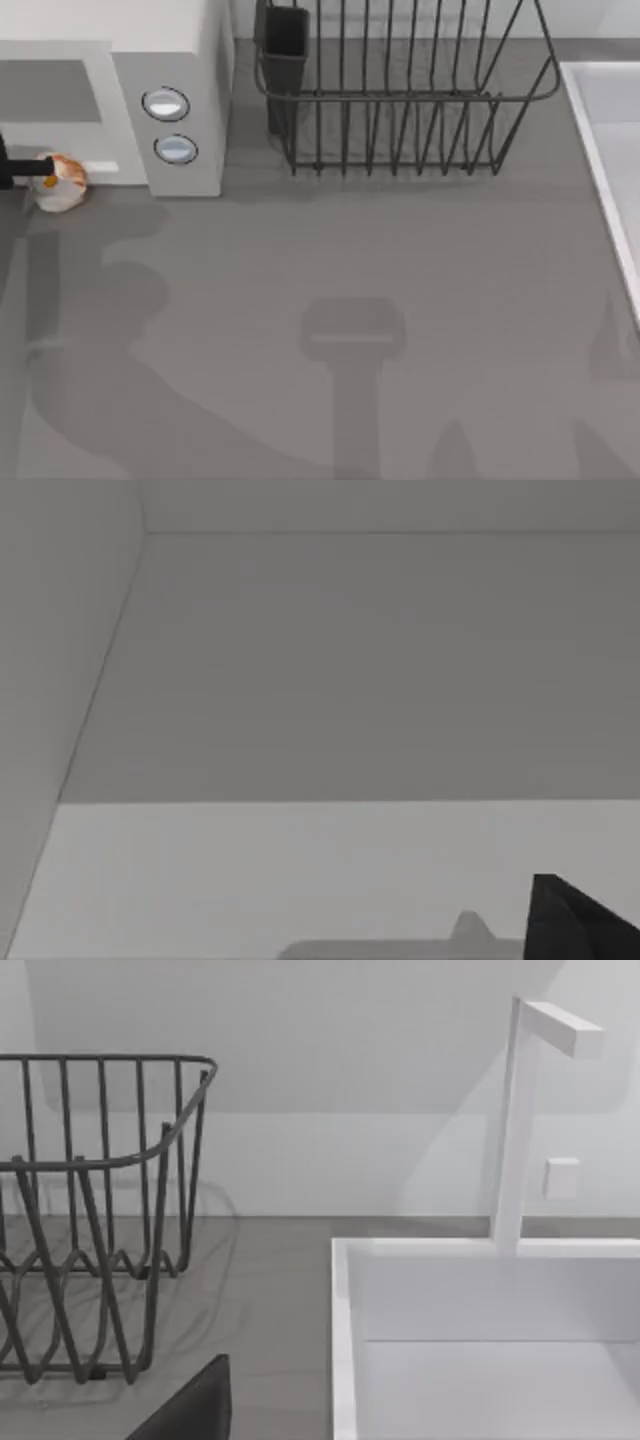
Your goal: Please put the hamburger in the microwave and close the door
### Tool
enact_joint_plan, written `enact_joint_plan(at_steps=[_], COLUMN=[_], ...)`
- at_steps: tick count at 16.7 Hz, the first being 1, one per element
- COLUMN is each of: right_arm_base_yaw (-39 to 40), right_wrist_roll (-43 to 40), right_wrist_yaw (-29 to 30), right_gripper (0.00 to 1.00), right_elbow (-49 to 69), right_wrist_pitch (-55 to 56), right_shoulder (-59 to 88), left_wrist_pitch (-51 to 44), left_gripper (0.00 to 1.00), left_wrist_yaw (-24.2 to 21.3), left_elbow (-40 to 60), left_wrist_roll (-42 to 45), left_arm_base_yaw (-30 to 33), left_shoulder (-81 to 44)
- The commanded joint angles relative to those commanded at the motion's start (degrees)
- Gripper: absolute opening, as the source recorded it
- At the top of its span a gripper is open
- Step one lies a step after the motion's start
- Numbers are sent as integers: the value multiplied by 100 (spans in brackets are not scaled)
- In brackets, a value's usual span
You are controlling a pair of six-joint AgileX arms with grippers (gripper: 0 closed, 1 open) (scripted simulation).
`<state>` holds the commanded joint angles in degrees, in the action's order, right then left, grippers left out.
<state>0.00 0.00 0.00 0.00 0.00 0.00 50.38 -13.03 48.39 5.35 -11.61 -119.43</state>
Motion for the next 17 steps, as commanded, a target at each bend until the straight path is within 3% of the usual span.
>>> enact_joint_plan(at_steps=[7, 17], right_arm_base_yaw=[0, 0], right_wrist_roll=[0, 0], right_wrist_yaw=[0, 0], right_gripper=[100, 100], right_elbow=[0, 0], right_wrist_pitch=[0, 0], right_shoulder=[0, 0], left_wrist_pitch=[-128, -1204], left_gripper=[0, 0], left_wrist_yaw=[34, 140], left_elbow=[362, 3352], left_wrist_roll=[-11, -31], left_arm_base_yaw=[73, 391], left_shoulder=[-186, -1788])
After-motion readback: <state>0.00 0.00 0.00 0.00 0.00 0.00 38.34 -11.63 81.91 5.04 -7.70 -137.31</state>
